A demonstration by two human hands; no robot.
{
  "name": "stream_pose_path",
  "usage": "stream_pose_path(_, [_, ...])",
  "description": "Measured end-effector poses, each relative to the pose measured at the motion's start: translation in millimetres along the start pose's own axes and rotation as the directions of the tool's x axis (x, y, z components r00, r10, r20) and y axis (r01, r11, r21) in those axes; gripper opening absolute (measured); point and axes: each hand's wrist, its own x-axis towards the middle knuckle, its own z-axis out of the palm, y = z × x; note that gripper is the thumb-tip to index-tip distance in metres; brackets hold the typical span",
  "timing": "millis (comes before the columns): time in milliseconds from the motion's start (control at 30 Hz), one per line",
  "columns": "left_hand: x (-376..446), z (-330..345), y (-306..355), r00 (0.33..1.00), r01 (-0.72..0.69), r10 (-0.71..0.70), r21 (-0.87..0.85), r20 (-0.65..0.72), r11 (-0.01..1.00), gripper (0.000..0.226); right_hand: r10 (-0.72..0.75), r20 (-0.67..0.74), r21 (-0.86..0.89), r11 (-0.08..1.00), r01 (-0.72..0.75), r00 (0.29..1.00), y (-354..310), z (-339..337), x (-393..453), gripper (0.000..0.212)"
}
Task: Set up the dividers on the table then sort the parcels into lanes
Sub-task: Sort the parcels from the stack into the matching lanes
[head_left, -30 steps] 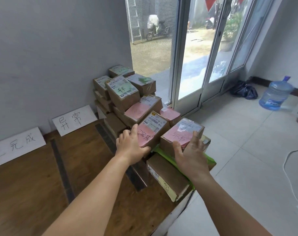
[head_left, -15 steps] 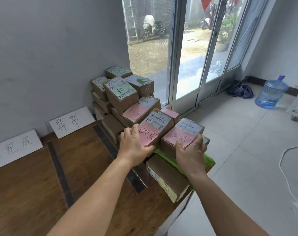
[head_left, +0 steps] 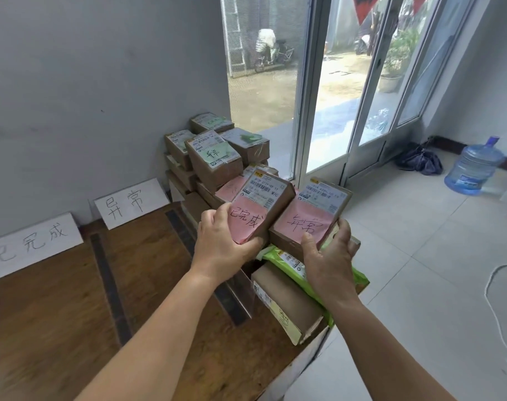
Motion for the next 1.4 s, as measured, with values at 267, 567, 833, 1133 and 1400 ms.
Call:
stream_pose_path(267, [-18.4,-28.2,2.2,0.981,0.104,-0.122,-0.122,-0.150,0.987,0.102,-0.125,0.152,0.092,0.989,0.112,0.980,-12.5,16.8,-3.8,0.062])
stream_pose_path(567, [-43.1,-67.0,-11.4,0.938,0.229,-0.289,-0.282,-0.191,0.932,0.075,-0.227,0.333,0.179,0.968,0.175,0.915,-26.2,43.3,-4.6,0.053])
stream_pose_path(833, [-74.2,-103.9,-27.6,0.915,0.243,-0.373,-0.527,-0.156,0.815,0.058,-0.286,0.459,0.240,0.952,0.192,0.841,-39.3,74.4,-14.6,0.058])
stream_pose_path(1133, [-94.4,-139.4,-79.8,0.842,0.262,-0.477,-0.583,-0.251,0.769,0.032,-0.240,0.596,0.249,0.962,0.108,0.766,-65.2,123.7,-44.6,0.065])
stream_pose_path(1400, [-98.1,-176.2,-136.5,0.759,0.298,-0.593,-0.665,-0.270,0.685,0.036,-0.195,0.602,0.254,0.966,0.046,0.775,-88.5,191.7,-71.9,0.061])
